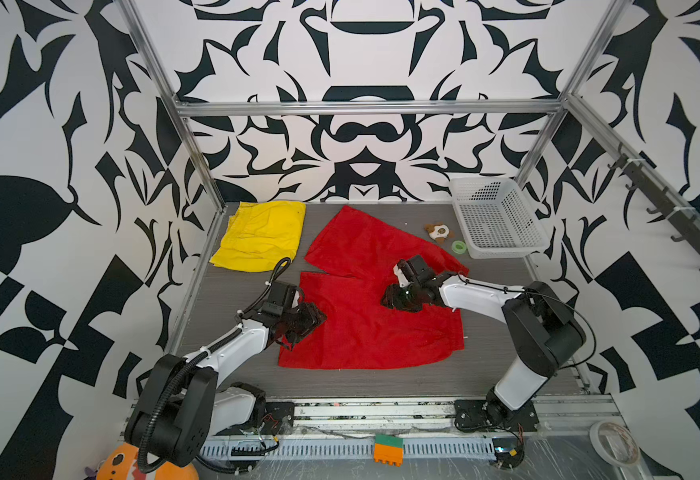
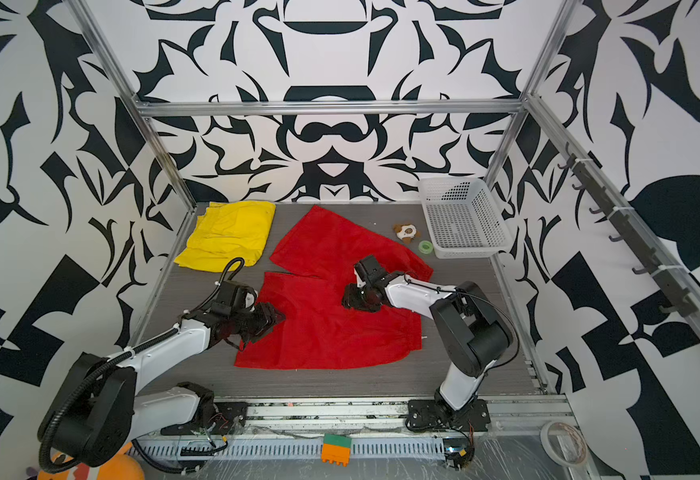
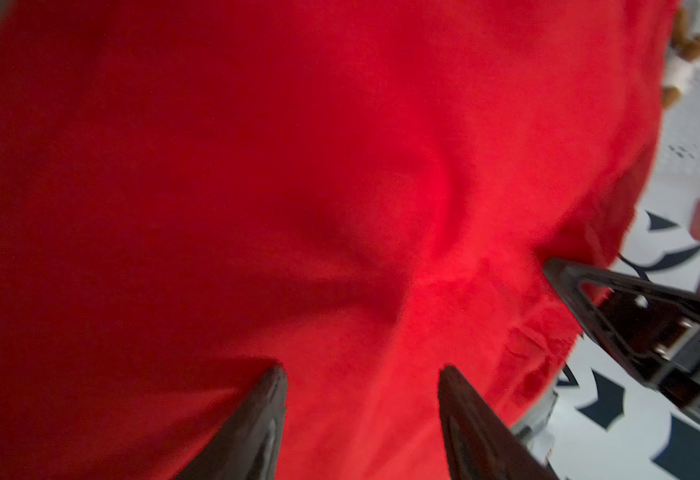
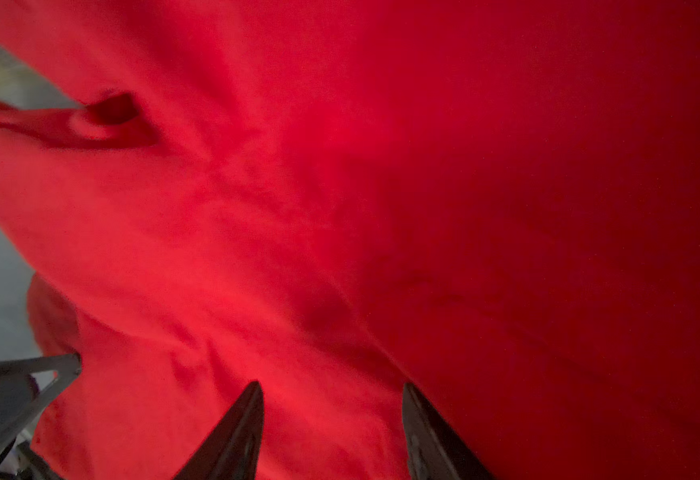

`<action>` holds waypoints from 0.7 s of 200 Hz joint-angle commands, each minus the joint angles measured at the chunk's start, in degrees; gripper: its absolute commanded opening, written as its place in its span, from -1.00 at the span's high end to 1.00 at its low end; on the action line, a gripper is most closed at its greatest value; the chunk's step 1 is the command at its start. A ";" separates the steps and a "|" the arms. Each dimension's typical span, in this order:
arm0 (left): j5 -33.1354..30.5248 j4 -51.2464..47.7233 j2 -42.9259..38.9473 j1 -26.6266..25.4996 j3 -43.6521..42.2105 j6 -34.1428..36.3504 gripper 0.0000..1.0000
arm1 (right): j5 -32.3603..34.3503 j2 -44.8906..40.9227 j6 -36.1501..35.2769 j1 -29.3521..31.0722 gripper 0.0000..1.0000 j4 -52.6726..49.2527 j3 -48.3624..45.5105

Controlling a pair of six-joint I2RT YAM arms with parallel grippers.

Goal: Fold and stack the shorts

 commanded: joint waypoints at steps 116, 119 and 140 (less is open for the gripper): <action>-1.88 -4.38 -7.69 8.43 1.92 -1.08 -0.27 | 3.26 -3.21 -5.43 -0.66 -0.15 -1.46 7.15; -1.60 -4.17 -7.98 8.35 2.47 -0.73 -0.27 | 3.19 -3.32 -5.62 -0.37 -0.15 -1.46 7.41; -0.72 -1.43 -6.65 7.77 7.23 1.80 -0.27 | 2.56 -1.60 -5.61 -0.20 -0.15 -0.46 9.19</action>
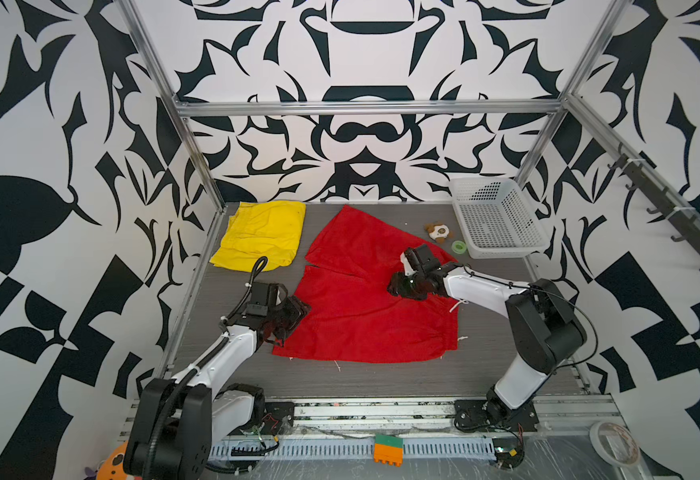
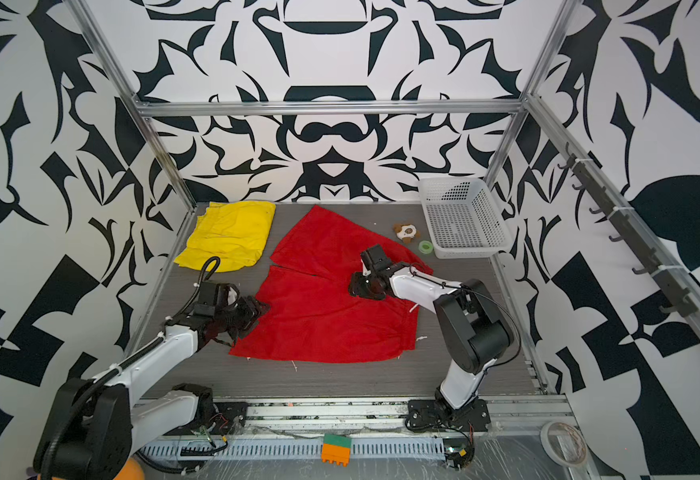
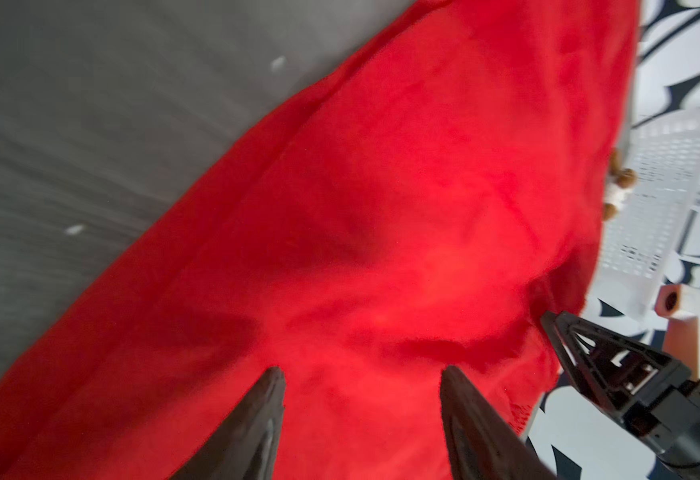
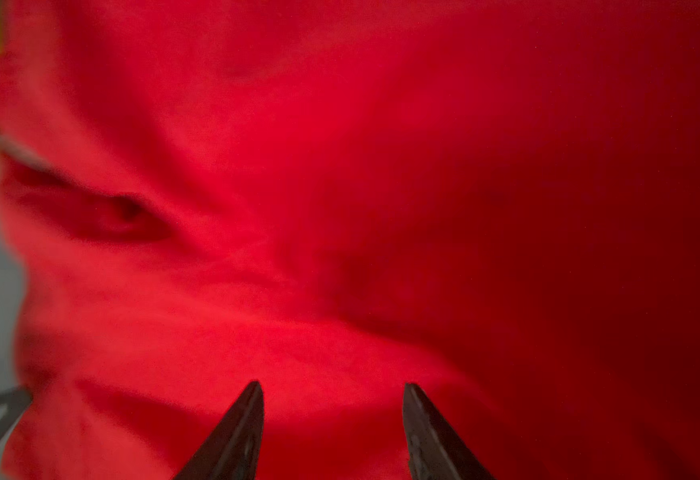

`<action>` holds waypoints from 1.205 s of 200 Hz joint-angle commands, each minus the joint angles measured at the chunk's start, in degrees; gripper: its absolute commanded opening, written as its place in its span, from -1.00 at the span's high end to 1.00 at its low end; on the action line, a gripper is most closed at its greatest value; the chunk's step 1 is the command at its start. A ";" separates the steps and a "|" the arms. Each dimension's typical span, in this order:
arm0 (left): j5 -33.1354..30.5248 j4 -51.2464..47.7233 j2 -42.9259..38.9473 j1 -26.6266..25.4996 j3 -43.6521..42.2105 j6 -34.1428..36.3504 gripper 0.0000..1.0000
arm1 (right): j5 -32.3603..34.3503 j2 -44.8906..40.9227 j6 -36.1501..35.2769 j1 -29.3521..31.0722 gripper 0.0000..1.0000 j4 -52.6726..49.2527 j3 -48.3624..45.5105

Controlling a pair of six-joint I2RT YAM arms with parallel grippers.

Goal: Fold and stack the shorts

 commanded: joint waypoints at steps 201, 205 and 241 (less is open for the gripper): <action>0.47 8.36 39.05 -0.66 22.62 8.76 -0.27 | -0.39 12.81 -4.50 -4.42 -0.14 -2.62 7.51; 0.28 8.09 38.17 0.29 21.71 9.03 -0.27 | -0.55 12.81 -4.44 -4.38 -0.14 -2.53 7.37; -0.27 4.55 32.12 5.97 19.88 12.36 -0.32 | -2.38 13.88 -1.84 -3.16 -0.14 1.55 7.87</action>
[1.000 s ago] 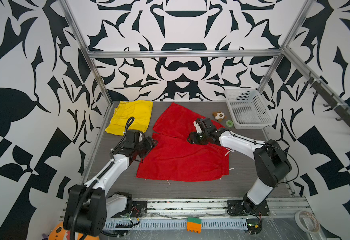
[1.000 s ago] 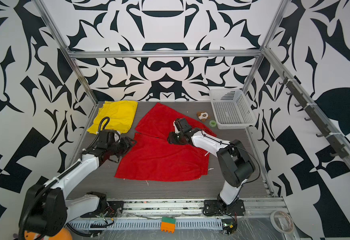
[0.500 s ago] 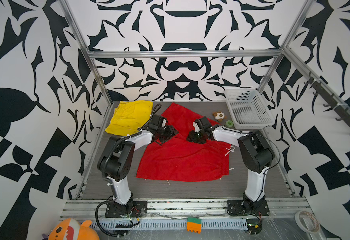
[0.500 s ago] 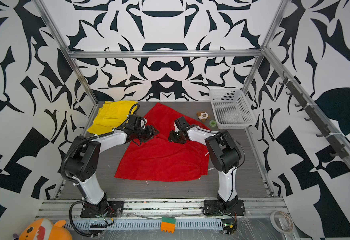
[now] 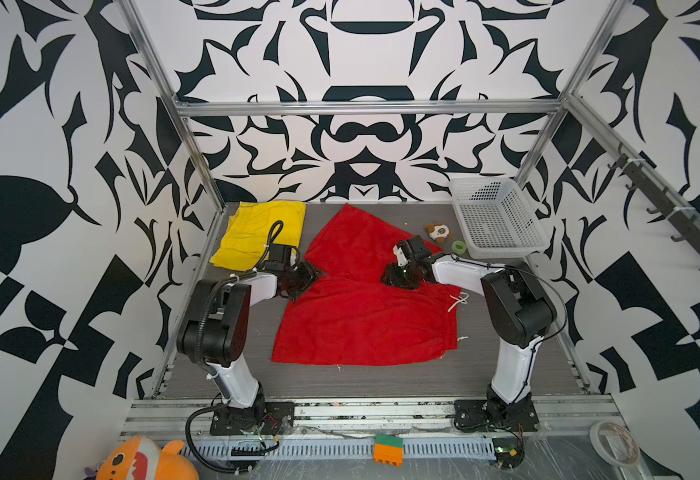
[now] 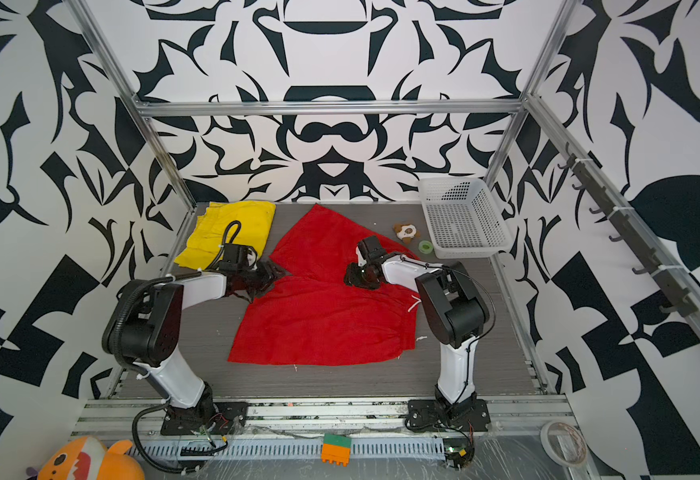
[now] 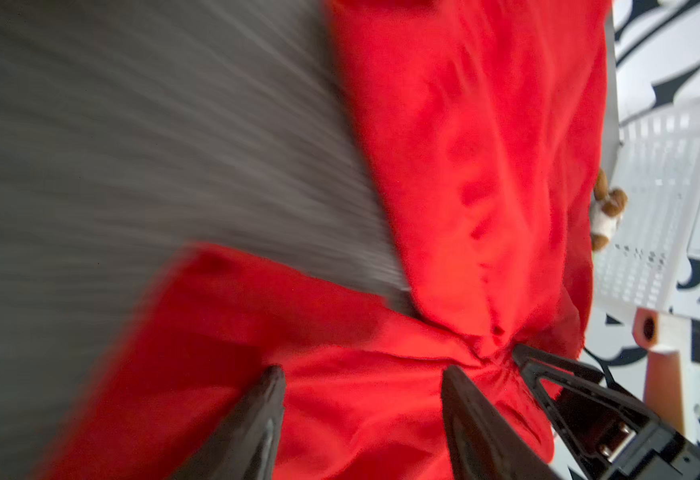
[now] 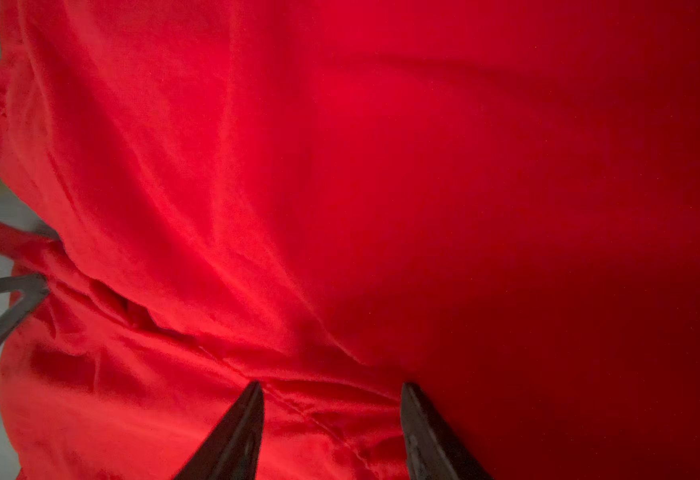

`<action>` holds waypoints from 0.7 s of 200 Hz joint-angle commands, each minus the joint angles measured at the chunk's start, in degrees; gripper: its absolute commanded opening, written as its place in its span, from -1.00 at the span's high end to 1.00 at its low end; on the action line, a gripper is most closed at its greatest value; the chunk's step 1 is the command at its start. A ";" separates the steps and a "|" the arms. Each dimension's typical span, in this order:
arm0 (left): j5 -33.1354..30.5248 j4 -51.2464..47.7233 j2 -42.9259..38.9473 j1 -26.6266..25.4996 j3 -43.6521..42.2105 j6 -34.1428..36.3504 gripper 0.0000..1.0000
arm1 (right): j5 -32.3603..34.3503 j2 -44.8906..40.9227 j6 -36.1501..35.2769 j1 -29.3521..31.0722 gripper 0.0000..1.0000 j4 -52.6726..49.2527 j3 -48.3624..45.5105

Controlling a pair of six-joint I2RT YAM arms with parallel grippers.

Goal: Fold and stack the shorts

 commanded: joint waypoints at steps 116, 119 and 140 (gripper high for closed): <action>-3.09 -7.04 -8.15 -8.51 2.22 1.67 -0.47 | 0.63 -15.29 -0.26 0.83 -0.15 -4.52 -0.44; -3.13 -6.70 -7.51 -8.56 2.22 1.32 -0.47 | 0.67 -16.14 -0.26 0.43 -0.15 -4.60 -1.31; -4.77 -4.90 -3.49 -8.41 2.78 0.99 -0.47 | 0.28 -20.80 -0.35 -2.88 -0.16 -5.29 -7.39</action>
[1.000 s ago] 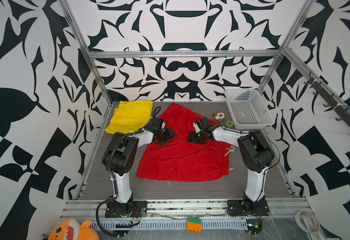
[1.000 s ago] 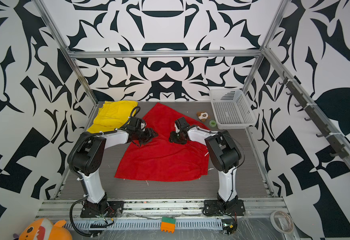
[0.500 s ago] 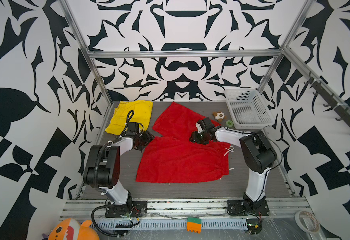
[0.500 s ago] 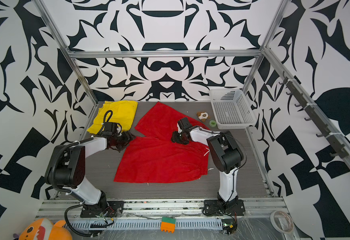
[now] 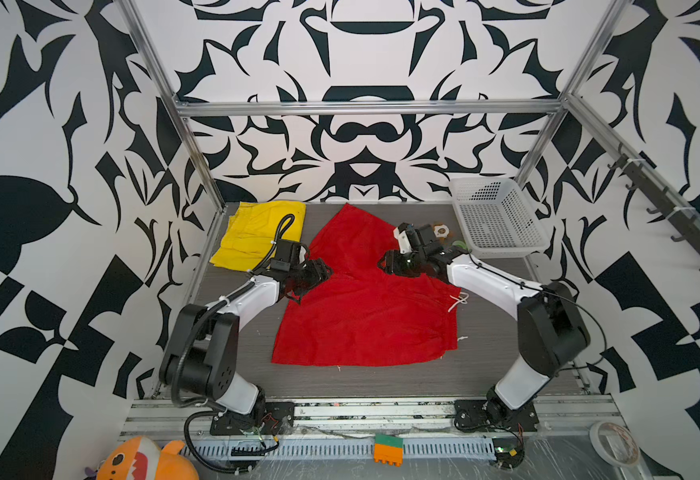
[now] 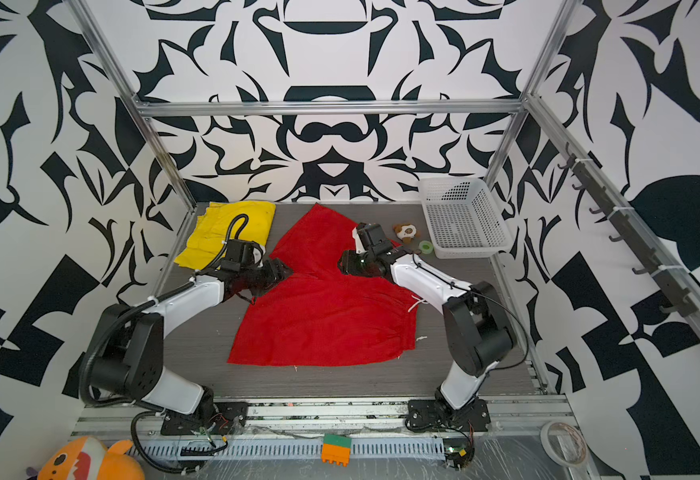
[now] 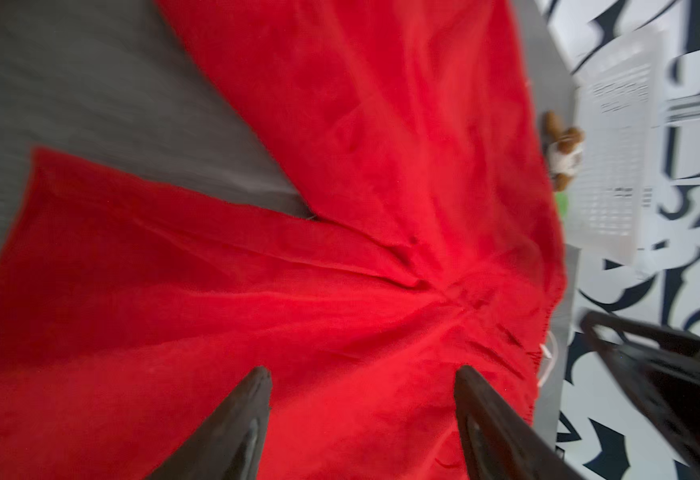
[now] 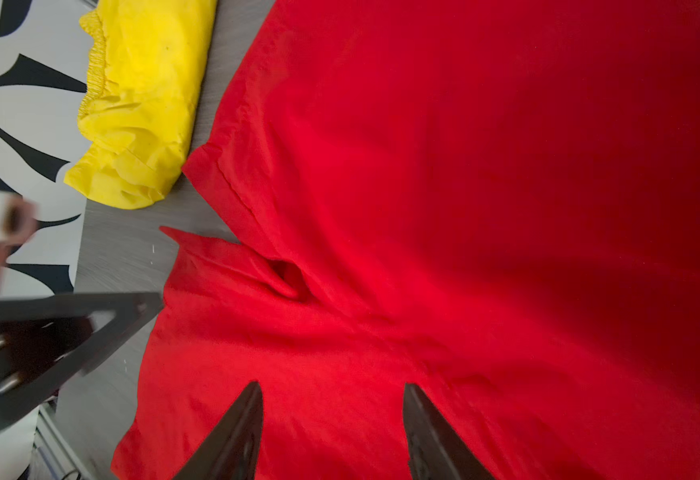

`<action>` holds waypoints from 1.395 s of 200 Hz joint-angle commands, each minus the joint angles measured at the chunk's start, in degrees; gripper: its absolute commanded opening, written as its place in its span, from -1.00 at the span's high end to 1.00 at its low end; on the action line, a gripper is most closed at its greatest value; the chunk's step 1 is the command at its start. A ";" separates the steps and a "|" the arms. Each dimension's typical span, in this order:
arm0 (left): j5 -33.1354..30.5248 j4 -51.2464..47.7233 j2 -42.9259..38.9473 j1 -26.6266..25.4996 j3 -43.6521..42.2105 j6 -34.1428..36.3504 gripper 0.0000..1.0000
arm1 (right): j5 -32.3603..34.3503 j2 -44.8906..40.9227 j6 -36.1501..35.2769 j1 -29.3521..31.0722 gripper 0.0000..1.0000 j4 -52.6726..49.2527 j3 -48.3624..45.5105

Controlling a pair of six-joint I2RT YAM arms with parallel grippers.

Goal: Fold and stack the shorts

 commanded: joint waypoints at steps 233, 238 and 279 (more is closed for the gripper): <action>0.99 -11.36 -14.29 3.38 3.40 6.27 -0.56 | -4.35 -23.37 0.46 -12.68 -0.16 -6.40 -20.61; 1.19 -11.31 -15.31 1.90 2.99 7.23 -0.56 | -5.12 -25.35 0.95 -13.71 -0.17 -7.01 -22.43; 0.32 -8.21 -15.21 -14.31 1.87 22.03 -0.53 | -14.93 -38.52 4.34 -26.11 -0.18 -6.30 -35.24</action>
